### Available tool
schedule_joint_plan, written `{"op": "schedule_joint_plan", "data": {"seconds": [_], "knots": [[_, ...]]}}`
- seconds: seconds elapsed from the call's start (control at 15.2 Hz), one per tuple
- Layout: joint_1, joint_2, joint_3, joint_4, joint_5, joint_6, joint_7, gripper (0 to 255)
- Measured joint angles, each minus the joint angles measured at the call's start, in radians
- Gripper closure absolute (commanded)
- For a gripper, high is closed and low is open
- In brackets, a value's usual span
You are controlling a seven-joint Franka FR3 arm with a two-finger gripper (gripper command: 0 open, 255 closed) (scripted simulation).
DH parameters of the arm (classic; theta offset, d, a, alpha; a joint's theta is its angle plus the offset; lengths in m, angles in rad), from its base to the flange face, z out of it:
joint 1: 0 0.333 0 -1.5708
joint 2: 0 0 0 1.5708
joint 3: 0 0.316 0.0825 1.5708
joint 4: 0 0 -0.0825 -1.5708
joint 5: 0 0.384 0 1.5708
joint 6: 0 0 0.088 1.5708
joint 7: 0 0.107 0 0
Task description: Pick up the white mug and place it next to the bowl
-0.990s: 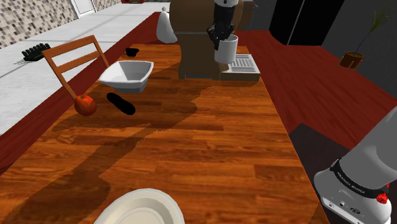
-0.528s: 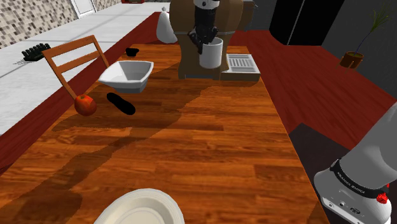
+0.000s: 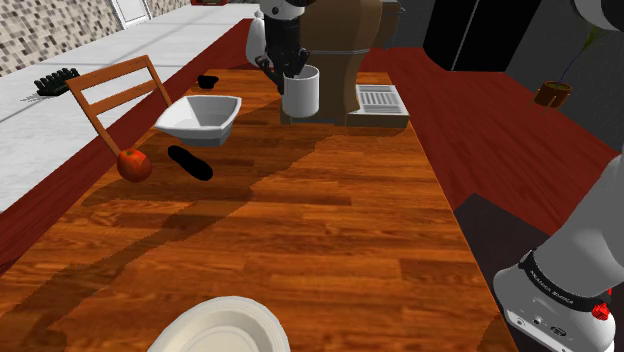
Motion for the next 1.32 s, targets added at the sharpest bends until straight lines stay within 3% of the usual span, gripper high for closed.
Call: {"op": "schedule_joint_plan", "data": {"seconds": [0.4, 0.59, 0.66, 0.73, 1.32], "knots": [[0.115, 0.17, 0.02, 0.261, -0.051, -0.107, 0.108, 255], [0.18, 0.294, 0.019, 0.464, -0.076, -0.189, 0.14, 255], [0.212, 0.363, 0.015, 0.583, -0.087, -0.239, 0.147, 255], [0.226, 0.39, 0.014, 0.621, -0.09, -0.253, 0.154, 255], [0.212, 0.348, 0.019, 0.429, -0.091, -0.108, 0.19, 255]]}}
